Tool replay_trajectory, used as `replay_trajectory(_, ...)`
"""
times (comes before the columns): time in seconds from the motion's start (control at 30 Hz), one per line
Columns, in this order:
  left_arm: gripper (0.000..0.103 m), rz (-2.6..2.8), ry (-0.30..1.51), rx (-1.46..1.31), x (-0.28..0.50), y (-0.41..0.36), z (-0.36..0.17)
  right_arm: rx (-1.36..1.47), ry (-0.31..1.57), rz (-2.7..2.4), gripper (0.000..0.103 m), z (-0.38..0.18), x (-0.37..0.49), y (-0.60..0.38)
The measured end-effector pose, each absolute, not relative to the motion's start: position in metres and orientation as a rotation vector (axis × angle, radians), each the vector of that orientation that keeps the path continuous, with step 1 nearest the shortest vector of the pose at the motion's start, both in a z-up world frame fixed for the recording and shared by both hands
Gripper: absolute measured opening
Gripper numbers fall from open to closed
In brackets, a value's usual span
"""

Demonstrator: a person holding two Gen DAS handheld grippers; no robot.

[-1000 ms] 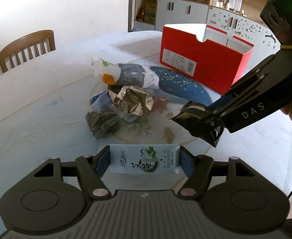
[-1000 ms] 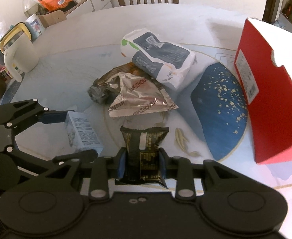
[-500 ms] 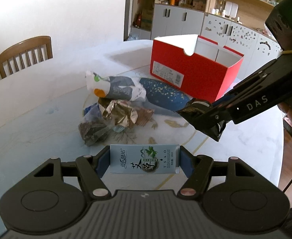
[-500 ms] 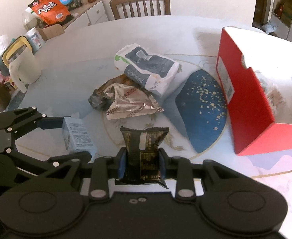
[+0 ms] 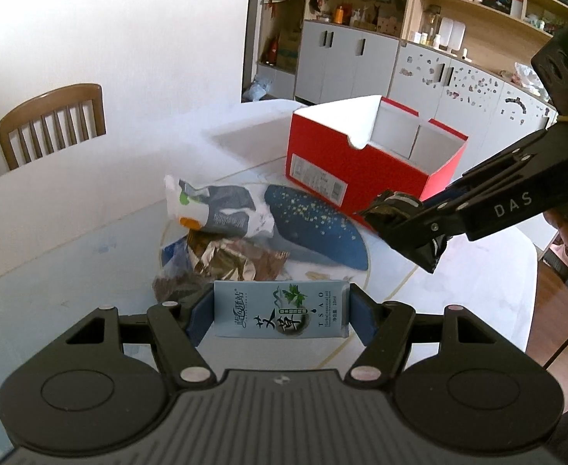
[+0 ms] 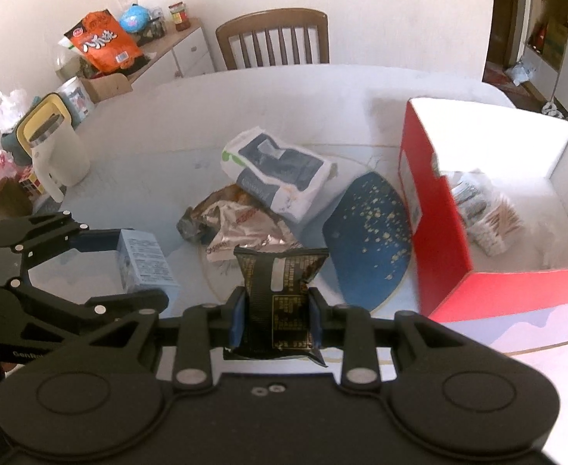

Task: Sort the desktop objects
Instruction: 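Lift the carton with the left gripper while the right lifts the snack packet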

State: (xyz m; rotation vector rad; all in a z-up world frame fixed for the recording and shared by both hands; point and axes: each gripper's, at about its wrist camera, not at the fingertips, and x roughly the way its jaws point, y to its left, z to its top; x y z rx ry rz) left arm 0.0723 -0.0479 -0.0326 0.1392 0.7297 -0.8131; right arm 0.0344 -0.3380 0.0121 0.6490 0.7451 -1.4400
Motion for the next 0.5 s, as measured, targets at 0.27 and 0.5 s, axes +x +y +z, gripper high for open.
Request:
replay_trajectory(0.27,0.070,-0.816,0.711,0.132,0.071,-0.062,-0.017,0.613,0.734,-1.457,0.031,0.030,0.019,-0.332)
replay_trajectory(0.5,0.070,-0.810,0.695,0.123,0.070,-0.079,-0.004,0.590,0.714,-1.445,0.031,0.043,-0.001,-0.332)
